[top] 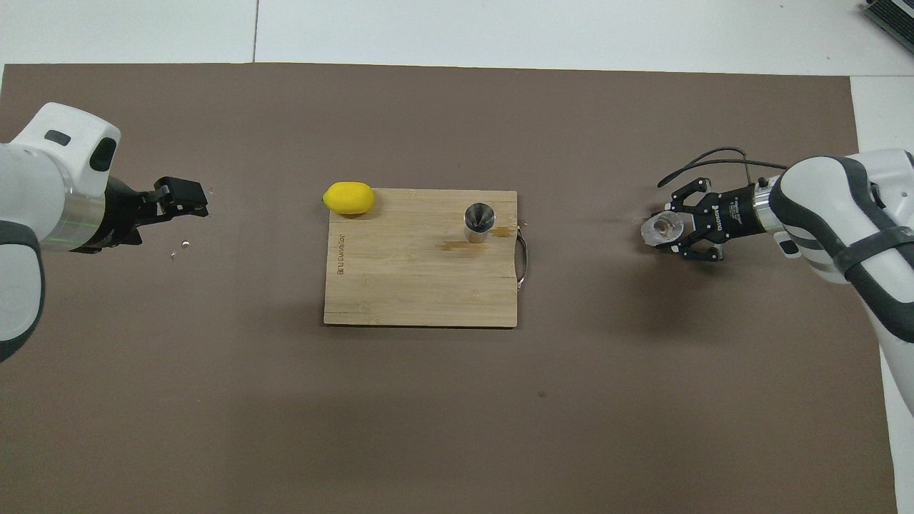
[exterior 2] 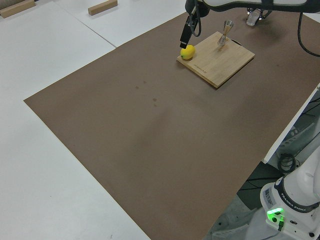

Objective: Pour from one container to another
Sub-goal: 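Grasp the clear glass cup with the right gripper while the left gripper retracts, then lift the glass cup and carry it above the metal cup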

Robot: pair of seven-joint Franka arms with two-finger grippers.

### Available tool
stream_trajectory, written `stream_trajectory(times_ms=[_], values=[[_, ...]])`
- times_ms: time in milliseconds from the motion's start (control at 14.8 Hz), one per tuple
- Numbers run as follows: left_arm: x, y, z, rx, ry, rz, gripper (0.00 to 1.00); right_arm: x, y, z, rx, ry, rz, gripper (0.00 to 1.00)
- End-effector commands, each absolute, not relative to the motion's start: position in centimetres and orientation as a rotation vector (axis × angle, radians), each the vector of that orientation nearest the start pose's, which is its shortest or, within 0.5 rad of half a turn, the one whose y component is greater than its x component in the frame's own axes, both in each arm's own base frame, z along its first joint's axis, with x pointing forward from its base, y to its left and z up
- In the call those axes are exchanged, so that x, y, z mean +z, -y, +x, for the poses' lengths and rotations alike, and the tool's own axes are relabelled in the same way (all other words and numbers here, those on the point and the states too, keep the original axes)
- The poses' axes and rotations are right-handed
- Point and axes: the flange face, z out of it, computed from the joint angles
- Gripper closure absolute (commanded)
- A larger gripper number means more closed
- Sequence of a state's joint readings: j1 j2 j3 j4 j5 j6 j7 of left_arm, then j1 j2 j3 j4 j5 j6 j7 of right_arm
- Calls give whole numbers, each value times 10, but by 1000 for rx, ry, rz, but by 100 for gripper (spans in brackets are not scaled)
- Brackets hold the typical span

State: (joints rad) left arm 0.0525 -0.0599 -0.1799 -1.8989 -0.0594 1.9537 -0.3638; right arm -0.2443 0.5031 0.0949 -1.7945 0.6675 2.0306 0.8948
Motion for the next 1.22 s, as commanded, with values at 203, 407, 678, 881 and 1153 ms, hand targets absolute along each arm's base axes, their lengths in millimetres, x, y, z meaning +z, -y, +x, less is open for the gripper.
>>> stream_trajectory(times_ms=[203, 407, 678, 881, 1153], values=[[560, 55, 518, 20, -86, -3125, 0, 299, 47, 633, 585, -1716, -1924, 100], [583, 54, 506, 61, -141, -3118, 0, 320, 20, 642, 580, -1761, -1903, 100], [609, 54, 504, 86, -188, -3116, 0, 342, -16, 649, 556, -1834, -1865, 100], [624, 43, 500, 103, -172, -3120, 0, 359, -47, 657, 532, -1893, -1878, 100], [626, 43, 499, 95, -172, -3119, 0, 377, -103, 662, 455, -1978, -1905, 100]])
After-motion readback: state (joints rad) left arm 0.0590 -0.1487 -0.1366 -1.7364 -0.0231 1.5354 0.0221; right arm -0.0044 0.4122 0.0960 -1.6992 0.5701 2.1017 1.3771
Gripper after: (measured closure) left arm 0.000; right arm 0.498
